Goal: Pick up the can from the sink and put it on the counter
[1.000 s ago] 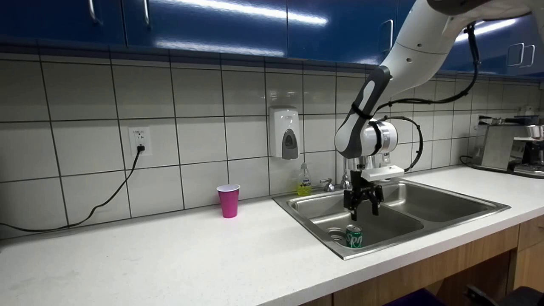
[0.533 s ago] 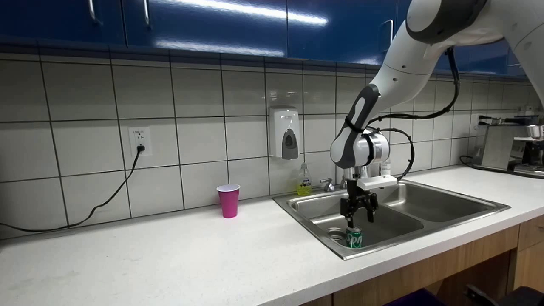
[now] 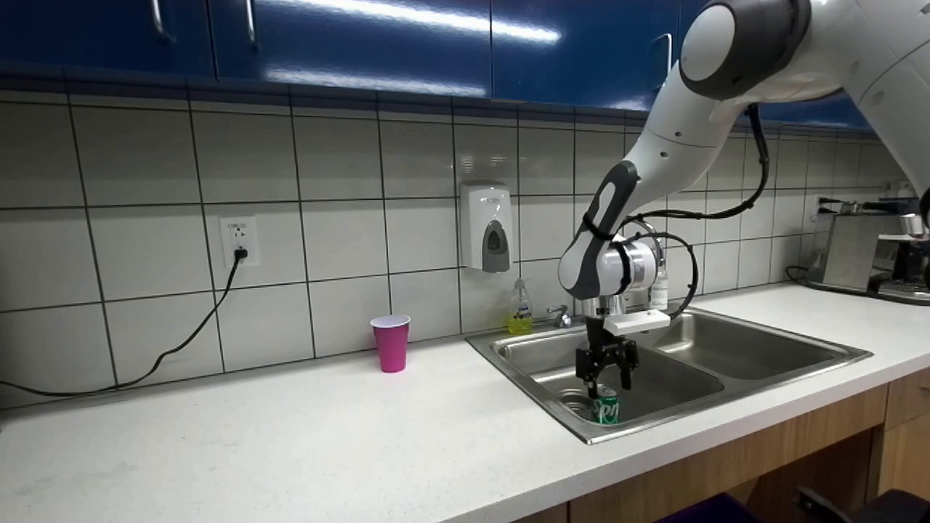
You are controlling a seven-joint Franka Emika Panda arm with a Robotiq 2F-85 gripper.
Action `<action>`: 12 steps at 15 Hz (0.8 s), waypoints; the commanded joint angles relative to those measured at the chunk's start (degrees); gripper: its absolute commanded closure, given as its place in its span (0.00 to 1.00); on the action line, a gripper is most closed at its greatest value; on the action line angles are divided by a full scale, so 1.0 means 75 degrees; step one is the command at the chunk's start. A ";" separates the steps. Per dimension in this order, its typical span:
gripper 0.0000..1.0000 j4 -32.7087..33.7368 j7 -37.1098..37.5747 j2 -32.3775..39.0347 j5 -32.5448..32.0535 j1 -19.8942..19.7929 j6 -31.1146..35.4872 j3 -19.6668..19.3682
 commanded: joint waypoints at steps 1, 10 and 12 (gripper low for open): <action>0.00 0.0279 -0.0299 0.0250 0.0170 -0.0267 -0.0080 0.0284; 0.00 0.0353 -0.0244 0.0538 0.0143 -0.0317 0.0065 0.0311; 0.00 0.0385 -0.0245 0.0597 0.0150 -0.0346 0.0120 0.0319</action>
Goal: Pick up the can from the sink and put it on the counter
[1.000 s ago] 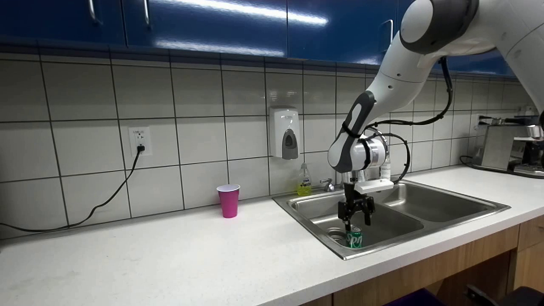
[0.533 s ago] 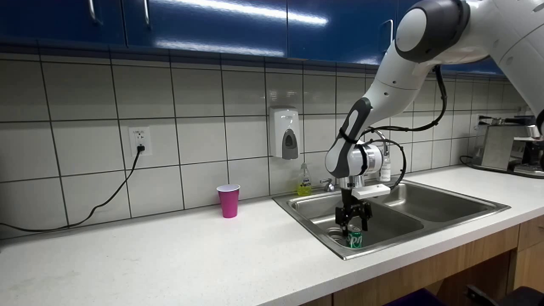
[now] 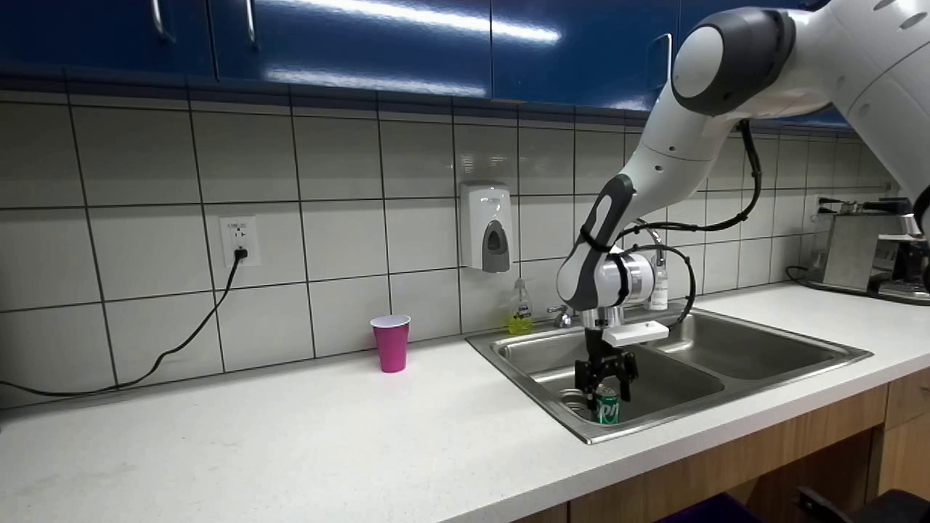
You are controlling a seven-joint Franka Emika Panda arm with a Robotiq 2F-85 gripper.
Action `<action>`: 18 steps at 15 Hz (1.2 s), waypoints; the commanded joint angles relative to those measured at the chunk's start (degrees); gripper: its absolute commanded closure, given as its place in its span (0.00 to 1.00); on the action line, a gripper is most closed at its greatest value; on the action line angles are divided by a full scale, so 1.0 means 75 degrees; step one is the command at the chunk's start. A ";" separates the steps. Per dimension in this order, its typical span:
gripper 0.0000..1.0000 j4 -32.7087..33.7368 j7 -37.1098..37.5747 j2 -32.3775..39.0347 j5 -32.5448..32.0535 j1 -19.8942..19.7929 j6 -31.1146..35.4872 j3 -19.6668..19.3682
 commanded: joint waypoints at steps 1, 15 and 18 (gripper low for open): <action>0.00 0.0157 -0.0221 0.0158 0.0135 -0.0237 0.0187 0.0179; 0.00 0.0195 -0.0118 0.0301 0.0117 -0.0253 0.0753 0.0212; 0.00 0.0227 -0.0113 0.0319 0.0113 -0.0250 0.0661 0.0208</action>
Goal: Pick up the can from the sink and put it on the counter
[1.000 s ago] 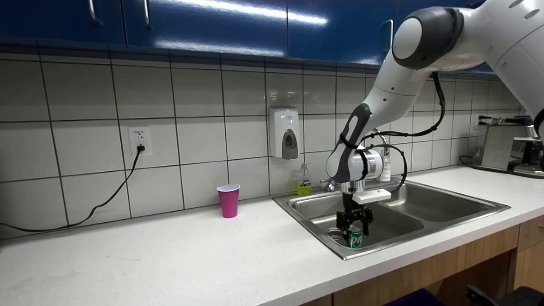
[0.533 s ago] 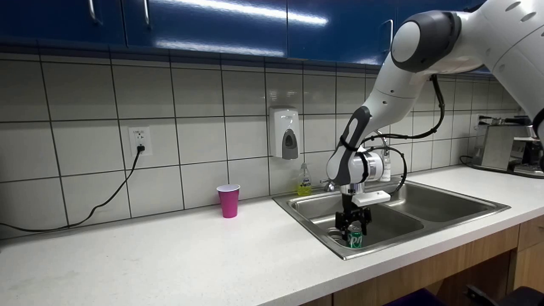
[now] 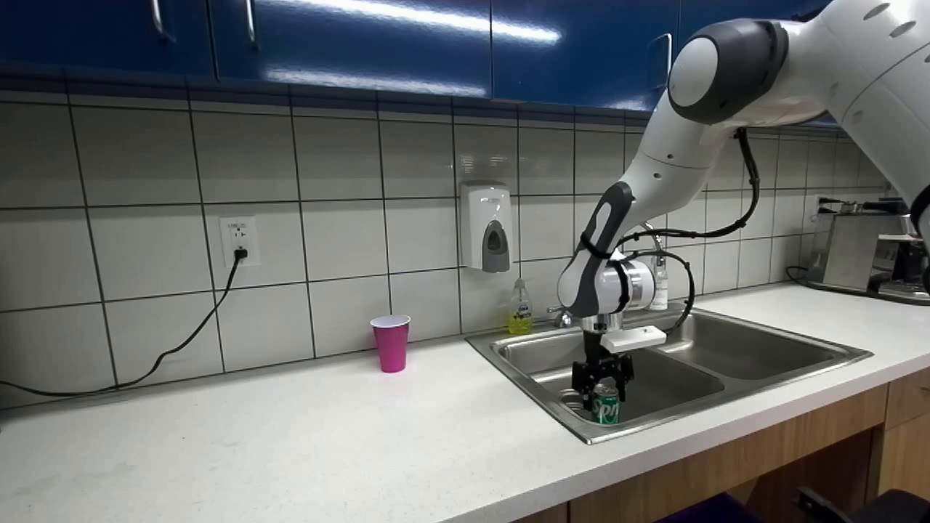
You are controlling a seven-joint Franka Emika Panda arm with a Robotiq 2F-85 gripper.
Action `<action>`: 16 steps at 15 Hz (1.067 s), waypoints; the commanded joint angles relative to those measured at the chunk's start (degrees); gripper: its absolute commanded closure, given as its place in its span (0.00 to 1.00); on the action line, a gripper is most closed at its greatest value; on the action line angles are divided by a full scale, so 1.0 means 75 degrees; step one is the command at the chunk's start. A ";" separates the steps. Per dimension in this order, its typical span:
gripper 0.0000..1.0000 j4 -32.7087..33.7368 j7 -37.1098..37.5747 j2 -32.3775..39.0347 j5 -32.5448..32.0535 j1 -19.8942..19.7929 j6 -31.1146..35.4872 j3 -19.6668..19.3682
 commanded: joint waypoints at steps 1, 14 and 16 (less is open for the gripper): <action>0.00 0.0149 -0.0103 0.0087 0.0091 -0.0178 -0.0039 0.0160; 0.62 0.0100 -0.0106 -0.0028 0.0112 -0.0188 -0.0106 0.0180; 0.62 -0.0011 -0.0061 -0.0254 0.0093 -0.0158 -0.0216 0.0156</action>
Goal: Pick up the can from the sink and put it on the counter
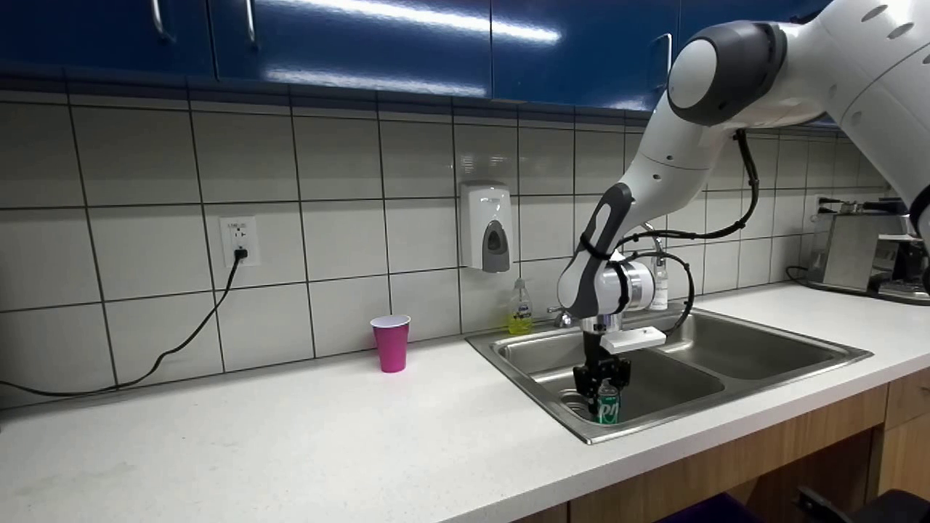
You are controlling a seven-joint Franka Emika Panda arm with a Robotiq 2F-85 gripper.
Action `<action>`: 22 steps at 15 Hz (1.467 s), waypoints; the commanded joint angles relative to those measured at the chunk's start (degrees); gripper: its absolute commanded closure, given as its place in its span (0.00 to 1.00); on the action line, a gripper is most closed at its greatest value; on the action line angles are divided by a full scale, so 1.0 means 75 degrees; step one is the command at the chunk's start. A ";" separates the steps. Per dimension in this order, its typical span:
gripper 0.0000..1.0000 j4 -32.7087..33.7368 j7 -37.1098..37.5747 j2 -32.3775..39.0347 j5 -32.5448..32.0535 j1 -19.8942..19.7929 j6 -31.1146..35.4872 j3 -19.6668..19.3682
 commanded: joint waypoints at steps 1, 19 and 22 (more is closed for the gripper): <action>0.62 -0.0108 -0.0006 -0.0426 0.0049 -0.0114 -0.0268 0.0104; 0.62 -0.1247 0.0163 -0.3287 -0.0144 0.0667 -0.2193 0.0129; 0.62 -0.1350 0.0157 -0.3628 -0.0172 0.0900 -0.2476 0.0217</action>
